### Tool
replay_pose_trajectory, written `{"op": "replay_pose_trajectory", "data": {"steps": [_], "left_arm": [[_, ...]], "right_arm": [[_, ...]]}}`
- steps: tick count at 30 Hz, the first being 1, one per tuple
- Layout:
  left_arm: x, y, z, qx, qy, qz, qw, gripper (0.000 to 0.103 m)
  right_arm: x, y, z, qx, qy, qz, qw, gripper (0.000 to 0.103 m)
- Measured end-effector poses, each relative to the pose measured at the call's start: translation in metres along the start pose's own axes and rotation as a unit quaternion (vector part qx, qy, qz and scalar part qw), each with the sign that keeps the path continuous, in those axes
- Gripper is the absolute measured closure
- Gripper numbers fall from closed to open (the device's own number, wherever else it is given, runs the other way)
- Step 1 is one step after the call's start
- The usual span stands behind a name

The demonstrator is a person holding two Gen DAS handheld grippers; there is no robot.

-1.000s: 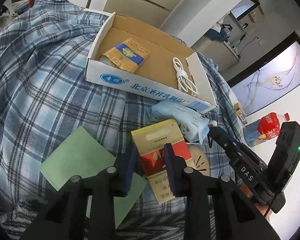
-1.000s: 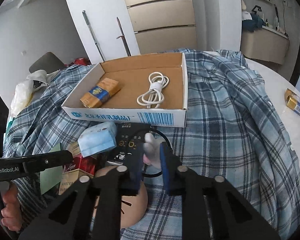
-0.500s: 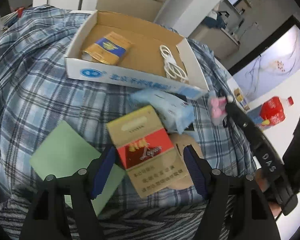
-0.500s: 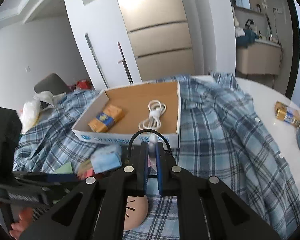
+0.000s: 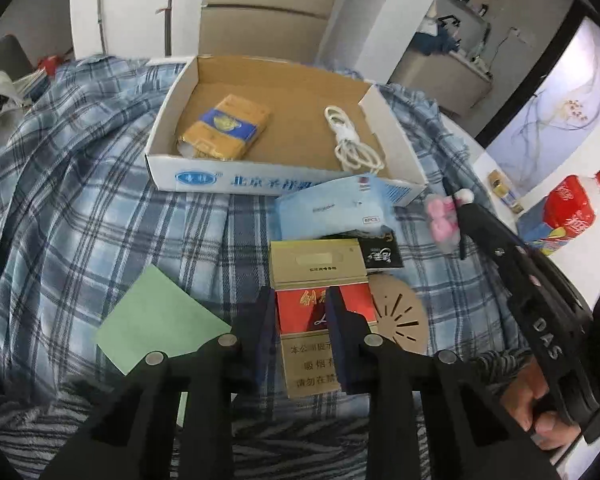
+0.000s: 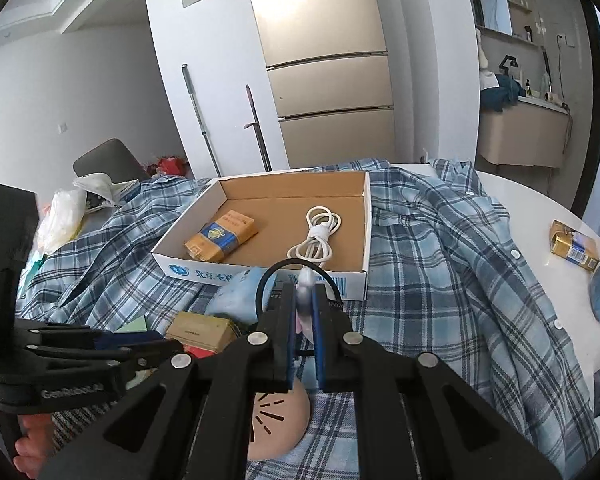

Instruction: Organize soft objects

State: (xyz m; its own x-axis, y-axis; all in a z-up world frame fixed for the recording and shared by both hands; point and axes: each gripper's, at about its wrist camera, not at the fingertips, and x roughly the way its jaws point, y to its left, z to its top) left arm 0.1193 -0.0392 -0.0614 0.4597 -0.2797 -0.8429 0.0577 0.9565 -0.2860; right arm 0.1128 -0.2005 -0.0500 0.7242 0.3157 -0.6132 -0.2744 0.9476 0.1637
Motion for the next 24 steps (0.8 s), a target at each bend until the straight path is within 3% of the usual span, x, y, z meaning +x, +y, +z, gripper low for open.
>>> {"op": "replay_pose_trajectory", "data": {"steps": [4,6,8,10,21,22,23,24], "left_arm": [[0.0,0.002,-0.003,0.005,0.016,-0.008,0.9998,0.076],[0.002,0.001,-0.003,0.0,0.022,-0.014,0.9997,0.069],[0.001,-0.003,-0.003,0.001,0.015,-0.027,0.9995,0.034],[-0.002,-0.009,-0.003,0.009,-0.002,-0.011,0.9999,0.027],[0.027,-0.009,0.001,-0.017,0.043,0.023,0.9987,0.027],[0.028,-0.006,0.0,-0.02,0.043,0.02,0.9987,0.028],[0.029,-0.006,0.0,-0.018,0.042,0.019,0.9988,0.041],[0.028,-0.007,0.0,-0.008,0.04,0.023,0.9989,0.041]], "right_arm": [[-0.001,0.001,0.0,-0.005,0.0,-0.001,1.0,0.096],[0.0,0.001,0.0,-0.006,0.0,-0.001,1.0,0.096],[0.0,0.001,0.0,-0.004,0.001,-0.001,1.0,0.096],[0.0,-0.001,0.0,0.0,0.002,-0.001,1.0,0.096],[-0.002,0.0,0.0,-0.007,-0.003,0.001,1.0,0.096],[-0.002,0.001,0.0,-0.008,-0.003,0.001,1.0,0.096],[-0.002,0.001,0.0,-0.008,-0.004,0.001,1.0,0.096],[-0.002,0.001,0.0,-0.009,-0.003,0.001,1.0,0.096]]}}
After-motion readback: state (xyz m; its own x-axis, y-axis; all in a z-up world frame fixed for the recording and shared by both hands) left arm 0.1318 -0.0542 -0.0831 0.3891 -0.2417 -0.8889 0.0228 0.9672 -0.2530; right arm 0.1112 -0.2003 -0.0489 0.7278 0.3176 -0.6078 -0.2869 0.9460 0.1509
